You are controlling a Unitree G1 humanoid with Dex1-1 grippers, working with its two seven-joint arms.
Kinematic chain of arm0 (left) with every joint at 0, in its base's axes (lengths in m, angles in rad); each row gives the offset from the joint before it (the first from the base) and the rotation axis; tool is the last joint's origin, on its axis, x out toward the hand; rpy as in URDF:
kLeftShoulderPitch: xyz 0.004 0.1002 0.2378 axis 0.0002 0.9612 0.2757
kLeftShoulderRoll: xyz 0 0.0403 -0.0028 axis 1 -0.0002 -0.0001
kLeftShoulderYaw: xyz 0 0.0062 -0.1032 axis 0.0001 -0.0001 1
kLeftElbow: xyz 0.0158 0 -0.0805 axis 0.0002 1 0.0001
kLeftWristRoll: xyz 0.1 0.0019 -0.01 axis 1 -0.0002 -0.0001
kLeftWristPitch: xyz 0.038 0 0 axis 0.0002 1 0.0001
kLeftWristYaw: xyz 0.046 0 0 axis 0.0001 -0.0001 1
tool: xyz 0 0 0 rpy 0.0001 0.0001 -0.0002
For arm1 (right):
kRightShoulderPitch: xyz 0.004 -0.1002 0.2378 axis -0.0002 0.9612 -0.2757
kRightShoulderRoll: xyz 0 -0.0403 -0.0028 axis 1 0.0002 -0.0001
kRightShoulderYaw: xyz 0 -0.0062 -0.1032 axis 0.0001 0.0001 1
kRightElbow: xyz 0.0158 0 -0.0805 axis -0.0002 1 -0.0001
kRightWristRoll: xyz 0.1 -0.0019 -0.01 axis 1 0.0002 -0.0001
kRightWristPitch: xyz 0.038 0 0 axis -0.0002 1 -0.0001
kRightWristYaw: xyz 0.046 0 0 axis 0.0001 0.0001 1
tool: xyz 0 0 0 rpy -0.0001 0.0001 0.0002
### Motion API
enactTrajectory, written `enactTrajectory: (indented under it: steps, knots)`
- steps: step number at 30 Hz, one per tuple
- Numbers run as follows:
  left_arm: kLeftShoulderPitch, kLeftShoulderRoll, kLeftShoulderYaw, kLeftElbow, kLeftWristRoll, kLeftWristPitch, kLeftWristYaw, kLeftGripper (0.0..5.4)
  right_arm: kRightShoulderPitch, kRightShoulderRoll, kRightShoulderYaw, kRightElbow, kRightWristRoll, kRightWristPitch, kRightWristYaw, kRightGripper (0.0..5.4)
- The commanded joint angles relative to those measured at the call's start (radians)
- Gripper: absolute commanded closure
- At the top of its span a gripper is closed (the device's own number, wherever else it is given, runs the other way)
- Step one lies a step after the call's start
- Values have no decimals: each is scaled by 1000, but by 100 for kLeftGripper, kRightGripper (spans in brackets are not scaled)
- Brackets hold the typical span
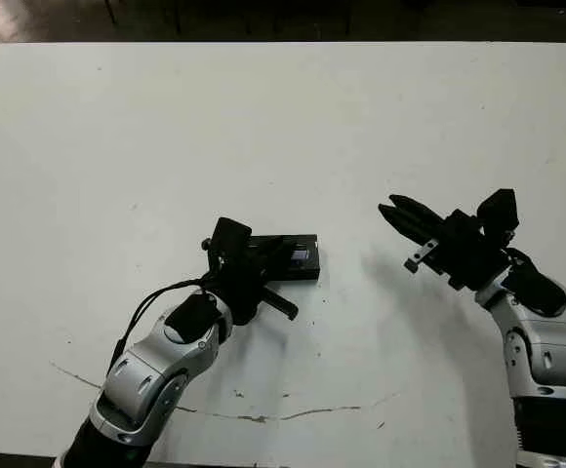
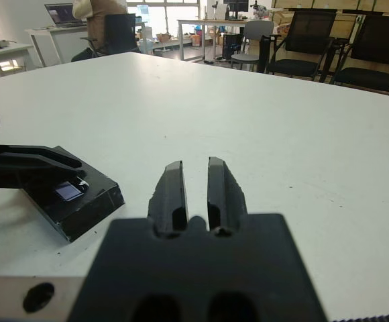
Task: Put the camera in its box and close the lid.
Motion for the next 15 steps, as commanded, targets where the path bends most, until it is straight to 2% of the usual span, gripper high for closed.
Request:
enactTrajectory:
  steps: [1, 4, 7, 10, 13, 15]
  knots:
    - [49, 39, 16, 17, 10, 116, 3, 537, 18, 8, -4, 26, 8, -15, 20, 540]
    - [66, 53, 11, -29, -1, 158, -13, 537, 24, -3, 0, 0, -2, 2, 4, 540]
    - [94, 46, 35, -81, -20, 117, -24, 537, 28, -6, -4, -14, -2, 5, -1, 540]
    - [98, 32, 106, -122, -32, -44, -21, 537, 34, 3, -12, -29, 10, 2, -6, 540]
    - [70, 77, 177, -109, 13, -304, -21, 537, 42, 17, -14, -63, 7, -11, -31, 540]
    - [51, 115, 238, -92, 21, -424, -38, 537, 44, 33, -14, -81, 10, -12, -54, 540]
